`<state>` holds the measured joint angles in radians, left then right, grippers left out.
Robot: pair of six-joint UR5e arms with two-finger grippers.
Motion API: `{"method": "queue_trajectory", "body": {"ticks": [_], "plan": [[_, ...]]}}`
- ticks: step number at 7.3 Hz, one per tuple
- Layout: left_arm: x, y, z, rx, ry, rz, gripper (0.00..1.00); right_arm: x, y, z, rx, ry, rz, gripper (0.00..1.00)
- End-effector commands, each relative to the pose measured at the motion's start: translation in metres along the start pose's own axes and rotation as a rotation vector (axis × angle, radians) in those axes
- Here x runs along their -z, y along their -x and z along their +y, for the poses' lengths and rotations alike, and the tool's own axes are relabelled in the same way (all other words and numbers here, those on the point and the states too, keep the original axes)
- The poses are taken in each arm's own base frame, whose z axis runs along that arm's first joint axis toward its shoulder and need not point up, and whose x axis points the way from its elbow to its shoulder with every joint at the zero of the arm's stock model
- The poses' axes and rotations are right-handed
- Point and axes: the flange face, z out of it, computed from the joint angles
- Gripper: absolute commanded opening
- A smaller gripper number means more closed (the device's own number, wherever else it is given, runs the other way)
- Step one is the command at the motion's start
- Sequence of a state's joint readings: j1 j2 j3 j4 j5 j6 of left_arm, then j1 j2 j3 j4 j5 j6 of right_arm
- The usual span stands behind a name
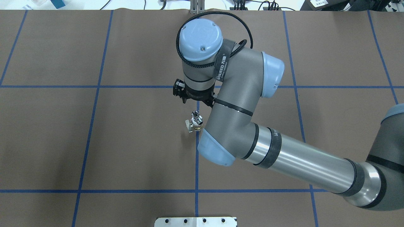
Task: Assemble PPR valve and pipe with both arms
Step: 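Open the right gripper and raise the right arm away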
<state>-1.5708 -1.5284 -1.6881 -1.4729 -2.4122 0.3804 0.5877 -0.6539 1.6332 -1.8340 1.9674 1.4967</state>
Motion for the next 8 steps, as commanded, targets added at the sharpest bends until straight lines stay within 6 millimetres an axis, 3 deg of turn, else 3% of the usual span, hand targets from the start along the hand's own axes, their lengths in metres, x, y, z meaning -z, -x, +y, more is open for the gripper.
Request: {"method": "queue_trajectory", "body": {"ticks": [1, 3, 5, 7, 8], "plan": [[0.002, 0.001, -0.001, 0.087, -0.001, -0.013, 1.00, 0.055, -0.020, -0.051, -0.009, -0.030, -0.063, 0.99], [0.018, 0.013, 0.007, 0.243, -0.027, -0.039, 1.00, 0.081, -0.098, -0.113, 0.072, -0.051, -0.077, 0.99], [0.030, 0.016, 0.011, 0.243, -0.045, -0.075, 1.00, 0.084, -0.182, -0.170, 0.178, -0.077, -0.030, 1.00], [0.022, 0.024, 0.020, 0.236, -0.048, -0.078, 1.00, 0.082, -0.281, -0.225, 0.309, -0.055, 0.018, 0.99], [0.021, 0.026, 0.015, 0.239, -0.051, -0.069, 1.00, 0.082, -0.342, -0.250, 0.377, -0.055, 0.056, 1.00]]}}
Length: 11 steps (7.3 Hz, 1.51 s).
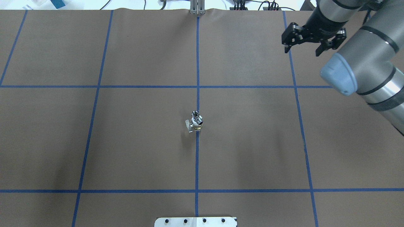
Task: Assemble PPR valve and pipe with both arms
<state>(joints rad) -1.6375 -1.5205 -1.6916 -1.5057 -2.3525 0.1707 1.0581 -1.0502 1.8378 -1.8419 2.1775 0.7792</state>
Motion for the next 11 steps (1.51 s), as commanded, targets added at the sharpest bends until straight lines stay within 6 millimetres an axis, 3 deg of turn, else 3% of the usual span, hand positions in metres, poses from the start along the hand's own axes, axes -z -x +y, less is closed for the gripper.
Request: {"method": "queue_trajectory", "body": {"ticks": [1, 3, 4, 8, 11], "plan": [[0.003, -0.004, -0.001, -0.006, -0.012, 0.006, 1.00, -0.011, -0.152, -0.007, 0.164, 0.036, 0.073, 1.00], [0.002, -0.002, 0.005, -0.008, -0.010, -0.001, 1.00, -0.013, -0.295, 0.016, 0.293, 0.087, 0.124, 1.00], [0.003, -0.003, 0.006, -0.011, -0.012, 0.000, 1.00, -0.007, -0.341, 0.029, 0.332, 0.097, 0.133, 1.00], [0.005, -0.006, 0.011, -0.012, -0.015, -0.002, 1.00, -0.011, -0.474, 0.073, 0.312, 0.142, 0.072, 1.00], [0.009, -0.009, 0.012, -0.018, -0.024, -0.004, 1.00, -0.016, -0.529, 0.112, 0.211, 0.142, 0.064, 1.00]]}}
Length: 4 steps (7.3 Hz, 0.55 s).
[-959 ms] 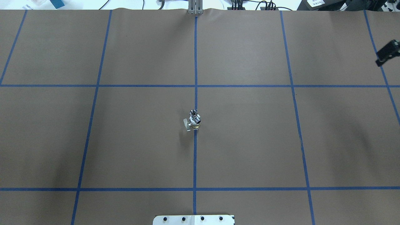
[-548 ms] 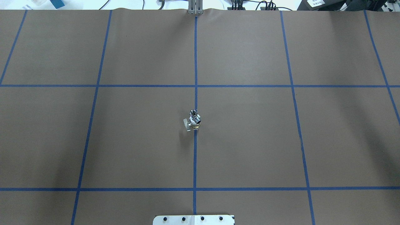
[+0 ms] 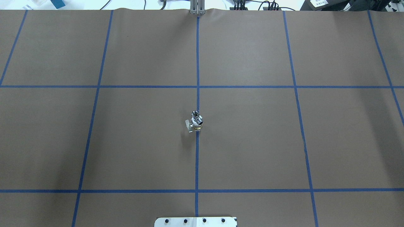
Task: Assemble PPR valve and pipe with both arms
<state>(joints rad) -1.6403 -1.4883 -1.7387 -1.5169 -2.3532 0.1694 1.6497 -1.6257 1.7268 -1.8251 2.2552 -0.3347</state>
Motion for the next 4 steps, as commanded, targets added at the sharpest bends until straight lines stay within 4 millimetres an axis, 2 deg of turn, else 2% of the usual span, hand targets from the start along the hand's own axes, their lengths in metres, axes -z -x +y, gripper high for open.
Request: {"method": "queue_trajectory", "body": {"ticks": [1, 2, 4], "plan": [[0.003, -0.002, 0.001, -0.003, -0.006, -0.001, 1.00, -0.013, -0.028, 0.043, -0.050, -0.024, -0.007, 1.00], [0.003, -0.002, 0.001, -0.003, -0.006, -0.001, 1.00, -0.018, -0.028, 0.050, -0.066, -0.033, -0.031, 0.99], [0.000, -0.001, 0.009, 0.003, 0.002, 0.000, 1.00, 0.000, -0.019, 0.036, -0.171, -0.083, -0.019, 0.99]]}}
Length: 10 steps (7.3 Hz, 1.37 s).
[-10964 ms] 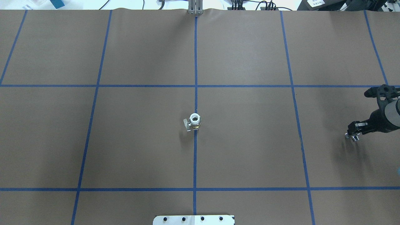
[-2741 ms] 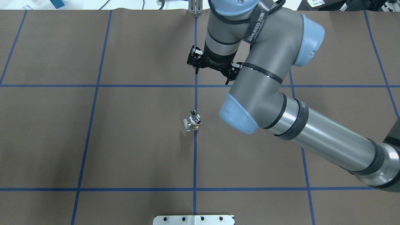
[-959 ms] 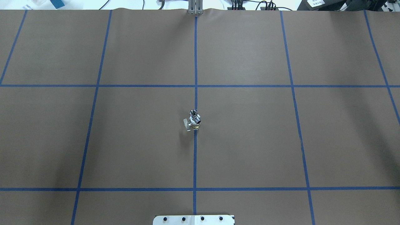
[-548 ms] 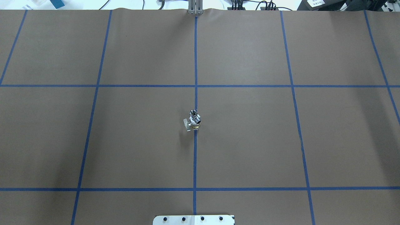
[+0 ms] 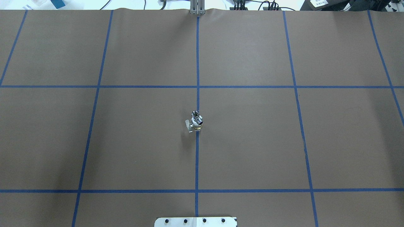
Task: Assemble PPR valve and pipe with both arms
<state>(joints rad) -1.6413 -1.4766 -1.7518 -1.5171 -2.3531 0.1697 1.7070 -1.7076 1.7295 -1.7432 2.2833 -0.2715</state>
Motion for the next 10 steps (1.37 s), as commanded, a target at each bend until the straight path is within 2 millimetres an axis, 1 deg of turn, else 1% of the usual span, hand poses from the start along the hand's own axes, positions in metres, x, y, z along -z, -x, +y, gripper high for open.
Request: {"method": "queue_trajectory", "body": {"ticks": [1, 2, 3, 4, 6, 10], "plan": [[-0.002, 0.001, 0.004, 0.003, 0.004, 0.001, 1.00, 0.011, 0.008, -0.012, -0.088, -0.084, 0.011, 0.99], [-0.002, 0.001, 0.004, 0.003, 0.004, 0.001, 1.00, 0.014, 0.013, -0.016, -0.103, -0.110, 0.003, 0.99], [-0.002, 0.001, 0.004, 0.003, 0.004, 0.001, 1.00, 0.013, 0.023, -0.019, -0.110, -0.111, -0.050, 0.99], [-0.004, 0.003, 0.009, 0.010, 0.010, 0.002, 1.00, 0.012, 0.026, -0.020, -0.107, -0.111, -0.070, 0.99], [-0.005, 0.003, 0.010, 0.011, 0.011, 0.002, 1.00, 0.007, 0.033, -0.023, -0.087, -0.100, -0.069, 0.99], [-0.005, 0.003, 0.010, 0.011, 0.011, 0.002, 1.00, 0.005, 0.033, -0.022, -0.086, -0.096, -0.066, 1.00]]}}
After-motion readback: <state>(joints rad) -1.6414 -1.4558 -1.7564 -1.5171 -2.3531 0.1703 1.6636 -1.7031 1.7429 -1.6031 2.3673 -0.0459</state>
